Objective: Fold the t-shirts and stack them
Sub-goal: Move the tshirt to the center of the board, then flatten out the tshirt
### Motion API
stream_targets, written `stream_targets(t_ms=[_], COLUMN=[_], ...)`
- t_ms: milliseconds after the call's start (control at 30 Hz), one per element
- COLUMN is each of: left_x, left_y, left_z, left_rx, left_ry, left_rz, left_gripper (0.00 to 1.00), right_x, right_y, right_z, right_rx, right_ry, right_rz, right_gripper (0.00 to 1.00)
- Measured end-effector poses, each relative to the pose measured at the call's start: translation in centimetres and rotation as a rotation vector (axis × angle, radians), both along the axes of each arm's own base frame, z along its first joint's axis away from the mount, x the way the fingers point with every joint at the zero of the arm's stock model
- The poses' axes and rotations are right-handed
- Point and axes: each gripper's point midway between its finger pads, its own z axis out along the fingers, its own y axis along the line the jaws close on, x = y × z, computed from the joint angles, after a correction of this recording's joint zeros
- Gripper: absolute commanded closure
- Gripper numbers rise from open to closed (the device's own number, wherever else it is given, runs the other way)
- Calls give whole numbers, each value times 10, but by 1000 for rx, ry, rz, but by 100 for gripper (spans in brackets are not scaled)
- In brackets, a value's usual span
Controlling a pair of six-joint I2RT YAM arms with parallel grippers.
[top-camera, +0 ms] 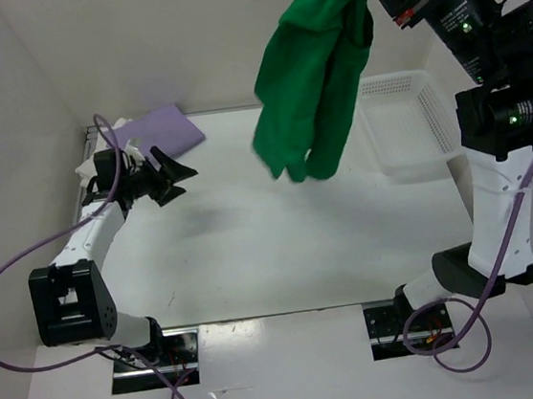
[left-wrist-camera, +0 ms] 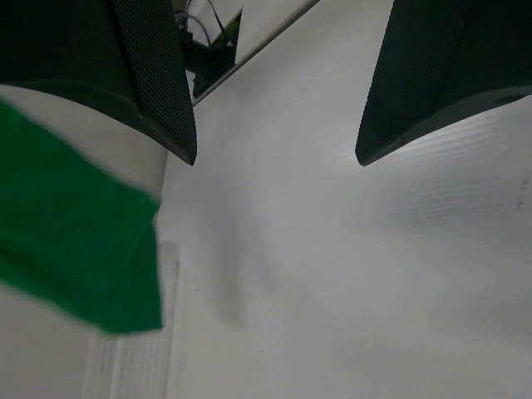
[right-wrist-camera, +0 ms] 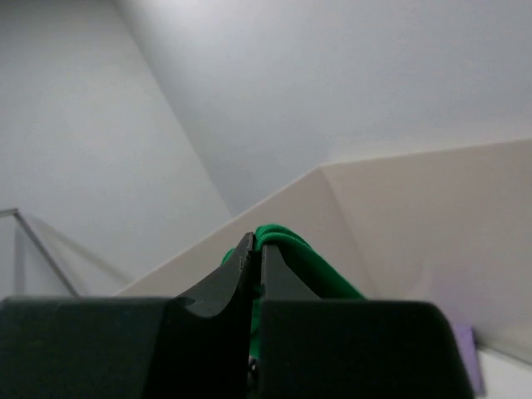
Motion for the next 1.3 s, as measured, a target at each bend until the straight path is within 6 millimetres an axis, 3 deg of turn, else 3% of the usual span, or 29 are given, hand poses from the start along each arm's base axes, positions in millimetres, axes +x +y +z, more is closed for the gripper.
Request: stream_targets(t_ms=[100, 200, 300, 367, 400, 433, 467, 500, 567, 633, 733, 800, 833, 900, 1000, 1133, 1233, 1300], left_x=[9, 14, 13, 11, 9, 7, 4, 1, -7, -16, -34, -52, -63, -83, -108, -134, -148, -153], left_y=[35, 70, 93, 93, 91, 86, 80, 72, 54, 39, 21, 11, 5, -11, -49, -102, -131, -140], left_z=[1, 1, -3, -8, -13, -18, -24, -29, -39, -47, -59, -73, -80, -91, -92, -86, -91, -101], left_rx=[-8, -26, -30, -6, 22, 58, 95, 131, 213, 268, 324, 357, 370, 397, 421, 492, 537, 567], left_ry=[2, 10, 21, 28, 31, 37, 48, 58, 70, 83, 107, 136, 163, 201, 188, 101, 70, 79], left_rz=[94, 188, 247, 242, 231, 212, 194, 168, 102, 47, -23, -67, -90, -156, -300, -494, -591, -624], left_gripper=[16, 16, 16, 16, 16, 16, 17, 18, 21, 21, 21, 19, 19, 18, 16, 12, 12, 21], right_x=[6, 49, 117, 164, 177, 183, 181, 173, 155, 154, 149, 132, 122, 101, 53, -25, -64, -78], right_y=[10, 25, 39, 41, 38, 32, 25, 17, 2, -7, -18, -22, -23, -18, -6, -4, 0, 6], right_z=[-24, -101, -227, -344, -397, -460, -510, -553, -595, -592, -562, -544, -539, -542, -585, -662, -684, -685], right_rx=[-27, -70, -115, -149, -167, -193, -220, -253, -309, -328, -325, -326, -328, -335, -370, -428, -443, -431], right_ry=[41, 210, 489, 747, 861, 1002, 1122, 1232, 1353, 1340, 1255, 1204, 1188, 1182, 1284, 1536, 1635, 1648], right_rz=[60, 106, 112, 62, 27, -18, -56, -101, -171, -222, -285, -306, -309, -300, -251, -206, -183, -164], right_gripper=[100, 100, 100, 100, 91, 82, 72, 54, 42, 40, 43, 54, 69, 79, 82, 59, 54, 51])
